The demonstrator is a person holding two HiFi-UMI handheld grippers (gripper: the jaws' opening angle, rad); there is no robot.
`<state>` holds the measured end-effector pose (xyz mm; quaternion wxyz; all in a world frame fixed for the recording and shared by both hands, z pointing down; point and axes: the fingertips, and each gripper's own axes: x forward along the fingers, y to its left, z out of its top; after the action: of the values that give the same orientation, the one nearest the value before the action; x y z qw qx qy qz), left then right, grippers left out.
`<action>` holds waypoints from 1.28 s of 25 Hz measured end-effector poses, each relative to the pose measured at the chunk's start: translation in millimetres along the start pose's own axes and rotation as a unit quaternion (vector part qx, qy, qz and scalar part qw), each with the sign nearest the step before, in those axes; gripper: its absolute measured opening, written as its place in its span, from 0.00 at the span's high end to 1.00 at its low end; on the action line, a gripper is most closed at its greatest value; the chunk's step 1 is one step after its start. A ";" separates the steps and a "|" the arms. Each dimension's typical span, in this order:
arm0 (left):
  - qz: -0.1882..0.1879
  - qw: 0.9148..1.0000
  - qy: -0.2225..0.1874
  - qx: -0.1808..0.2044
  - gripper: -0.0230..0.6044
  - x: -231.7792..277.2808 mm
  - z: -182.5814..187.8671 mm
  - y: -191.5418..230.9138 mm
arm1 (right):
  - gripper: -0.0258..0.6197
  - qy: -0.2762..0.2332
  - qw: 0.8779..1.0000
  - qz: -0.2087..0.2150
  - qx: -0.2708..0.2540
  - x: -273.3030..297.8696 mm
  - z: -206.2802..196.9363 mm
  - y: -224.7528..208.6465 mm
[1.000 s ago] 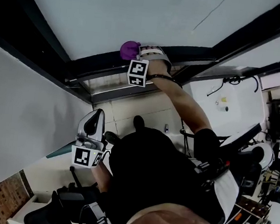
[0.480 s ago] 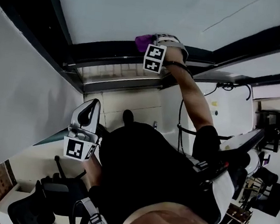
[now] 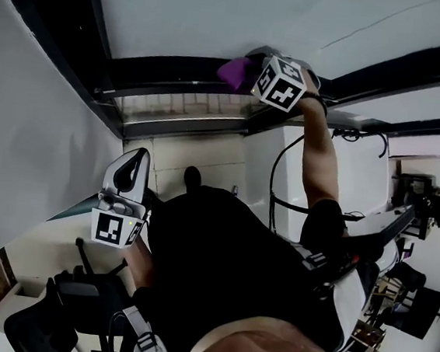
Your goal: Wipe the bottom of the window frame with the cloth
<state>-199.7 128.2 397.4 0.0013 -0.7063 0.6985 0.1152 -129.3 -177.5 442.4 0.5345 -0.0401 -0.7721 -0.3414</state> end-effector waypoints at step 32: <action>-0.068 0.995 0.067 0.003 0.96 66.2 -11.0 -22.4 | 0.86 -0.452 0.563 0.203 0.662 46.4 -60.1 182.3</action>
<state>-176.0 61.6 393.6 -0.0357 -0.7582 0.6478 0.0654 -23.3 -86.5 582.0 0.0476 0.0203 -0.8937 0.4457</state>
